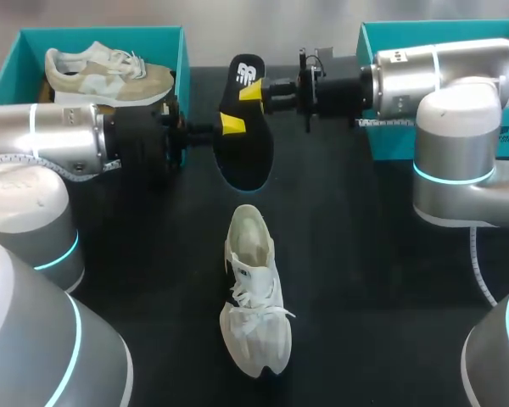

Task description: Take the shoe out of the shoebox, open the shoe tongue, remove and reinsert the insole, then place the shoe into the shoebox

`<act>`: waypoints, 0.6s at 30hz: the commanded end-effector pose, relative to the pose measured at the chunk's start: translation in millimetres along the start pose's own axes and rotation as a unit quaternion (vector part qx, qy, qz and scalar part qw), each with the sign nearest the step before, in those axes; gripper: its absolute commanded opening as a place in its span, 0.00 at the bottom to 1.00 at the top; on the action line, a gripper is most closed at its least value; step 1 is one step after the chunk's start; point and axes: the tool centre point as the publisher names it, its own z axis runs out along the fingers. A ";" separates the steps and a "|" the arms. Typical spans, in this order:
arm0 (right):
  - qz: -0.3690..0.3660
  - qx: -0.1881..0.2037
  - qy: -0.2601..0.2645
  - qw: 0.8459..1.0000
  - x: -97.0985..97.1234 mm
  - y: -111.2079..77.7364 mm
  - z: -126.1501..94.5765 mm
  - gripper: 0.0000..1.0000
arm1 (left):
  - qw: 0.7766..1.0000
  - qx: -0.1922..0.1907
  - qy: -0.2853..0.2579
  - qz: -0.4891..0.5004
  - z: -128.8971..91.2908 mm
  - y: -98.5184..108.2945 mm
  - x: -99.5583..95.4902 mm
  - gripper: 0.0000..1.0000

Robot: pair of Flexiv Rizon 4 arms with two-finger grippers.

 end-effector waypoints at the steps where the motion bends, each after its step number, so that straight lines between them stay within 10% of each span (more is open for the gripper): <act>1: -0.004 -0.006 0.010 1.000 -0.3 -2.5 -0.3 1.00 | 1.000 0.001 0.001 0.002 2.7 2.7 -0.8 0.00; 18: 0.002 -0.030 0.003 1.000 -4.6 -25.2 -32.2 1.00 | 0.991 0.006 0.011 -0.129 -48.4 2.2 1.7 0.00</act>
